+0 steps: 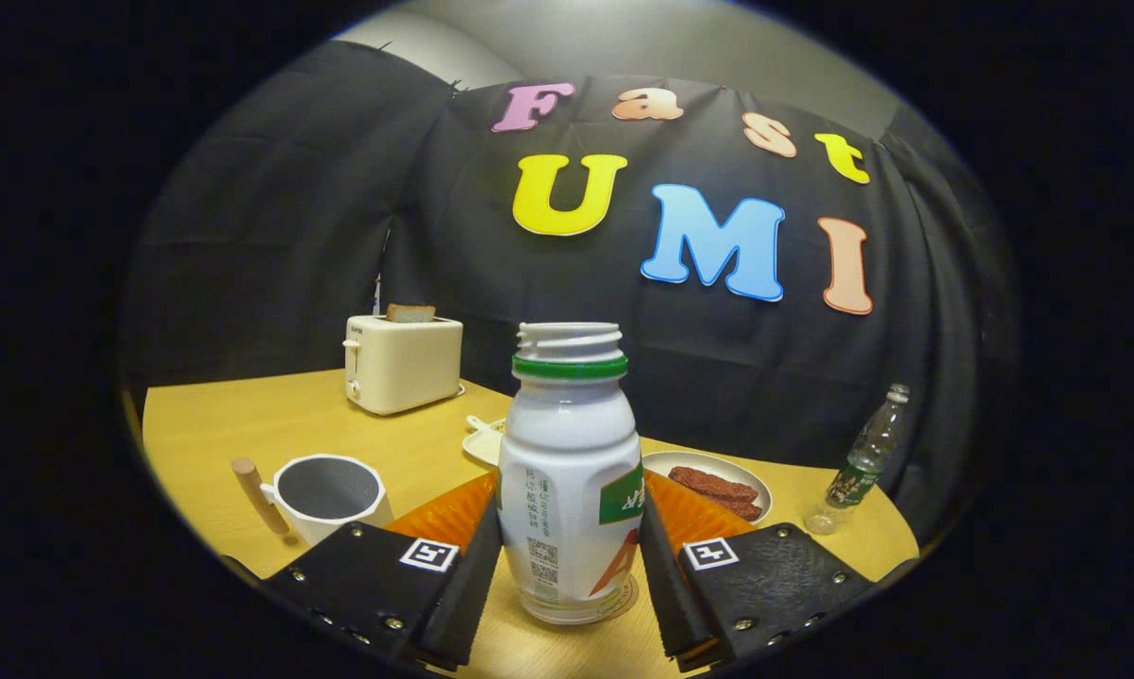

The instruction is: Take the bottle from table, then pour the juice into the cup, finally place the bottle on the coaster

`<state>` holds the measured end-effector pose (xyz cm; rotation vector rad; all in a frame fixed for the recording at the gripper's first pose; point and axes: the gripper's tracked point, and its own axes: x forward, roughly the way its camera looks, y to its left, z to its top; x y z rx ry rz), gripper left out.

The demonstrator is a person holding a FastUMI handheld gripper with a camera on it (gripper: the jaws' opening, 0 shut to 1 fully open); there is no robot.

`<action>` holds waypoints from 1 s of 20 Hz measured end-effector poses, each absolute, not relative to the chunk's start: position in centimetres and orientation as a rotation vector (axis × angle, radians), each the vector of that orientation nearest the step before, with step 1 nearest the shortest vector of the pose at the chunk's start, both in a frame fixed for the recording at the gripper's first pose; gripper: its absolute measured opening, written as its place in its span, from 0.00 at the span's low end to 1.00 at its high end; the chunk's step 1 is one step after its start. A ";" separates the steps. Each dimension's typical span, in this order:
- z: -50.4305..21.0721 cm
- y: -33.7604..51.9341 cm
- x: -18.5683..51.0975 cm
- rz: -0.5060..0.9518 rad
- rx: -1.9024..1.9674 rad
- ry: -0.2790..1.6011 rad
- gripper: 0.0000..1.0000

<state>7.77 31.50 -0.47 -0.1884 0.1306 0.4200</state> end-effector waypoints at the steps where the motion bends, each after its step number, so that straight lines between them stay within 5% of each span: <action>1: -0.8 31.4 8.0 0.415 -0.173 0.139 0.72; 20: -3.5 29.4 11.4 0.378 -0.056 0.125 0.72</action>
